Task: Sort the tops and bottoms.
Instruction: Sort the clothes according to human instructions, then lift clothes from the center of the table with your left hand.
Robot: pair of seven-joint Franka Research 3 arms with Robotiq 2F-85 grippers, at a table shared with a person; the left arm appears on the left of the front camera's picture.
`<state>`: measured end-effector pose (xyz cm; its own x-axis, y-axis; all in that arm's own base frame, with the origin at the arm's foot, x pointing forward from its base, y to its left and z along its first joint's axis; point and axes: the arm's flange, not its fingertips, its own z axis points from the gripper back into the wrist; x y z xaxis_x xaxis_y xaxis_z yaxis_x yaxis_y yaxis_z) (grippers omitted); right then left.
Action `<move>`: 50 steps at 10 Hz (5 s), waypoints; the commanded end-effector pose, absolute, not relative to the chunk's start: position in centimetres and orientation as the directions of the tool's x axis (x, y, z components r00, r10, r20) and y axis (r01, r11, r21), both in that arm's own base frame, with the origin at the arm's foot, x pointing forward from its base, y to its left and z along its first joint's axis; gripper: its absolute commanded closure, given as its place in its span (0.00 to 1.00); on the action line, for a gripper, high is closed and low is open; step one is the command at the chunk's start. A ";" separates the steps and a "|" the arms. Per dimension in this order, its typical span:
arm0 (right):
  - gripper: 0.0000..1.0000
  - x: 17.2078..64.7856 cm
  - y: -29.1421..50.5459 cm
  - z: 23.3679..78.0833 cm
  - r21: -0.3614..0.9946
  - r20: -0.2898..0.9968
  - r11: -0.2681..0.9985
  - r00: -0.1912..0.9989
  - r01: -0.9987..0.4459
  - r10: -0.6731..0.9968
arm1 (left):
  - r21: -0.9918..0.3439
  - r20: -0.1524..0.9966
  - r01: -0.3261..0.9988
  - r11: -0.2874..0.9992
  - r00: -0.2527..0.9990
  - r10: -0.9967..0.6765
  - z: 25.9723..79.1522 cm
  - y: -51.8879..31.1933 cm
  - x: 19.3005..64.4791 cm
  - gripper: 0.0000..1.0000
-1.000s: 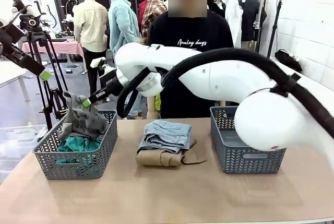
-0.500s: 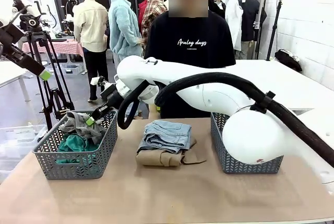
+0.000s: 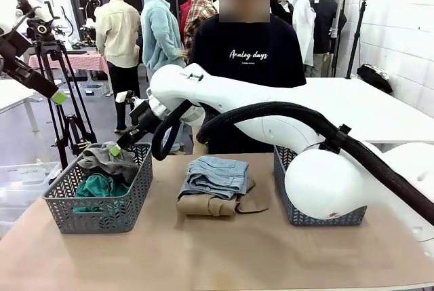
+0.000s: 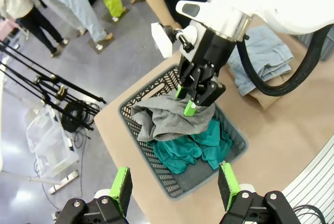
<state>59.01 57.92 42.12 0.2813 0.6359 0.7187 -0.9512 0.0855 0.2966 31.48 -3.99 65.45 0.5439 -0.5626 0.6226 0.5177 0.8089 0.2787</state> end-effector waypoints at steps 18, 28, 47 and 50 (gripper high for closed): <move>0.00 60.0 56.6 49.0 0.246 0.816 0.130 0.278 -0.960 0.506 | 0.280 0.623 0.517 0.809 0.543 -0.562 65.6 -3.8 31.6 0.14; 0.00 60.0 56.6 49.0 0.246 0.816 0.130 0.278 -0.960 0.506 | 0.280 0.623 0.517 0.809 0.543 -0.562 65.6 -3.8 31.6 0.14; 0.00 41.1 29.0 56.5 0.231 0.630 0.413 0.459 -0.881 0.627 | 0.280 0.623 0.517 0.809 0.543 -0.562 65.6 -3.8 31.6 0.14; 0.00 39.7 28.2 57.2 0.193 0.725 0.459 0.441 -0.867 0.529 | 0.280 0.623 0.517 0.809 0.543 -0.562 65.6 -3.8 31.6 0.14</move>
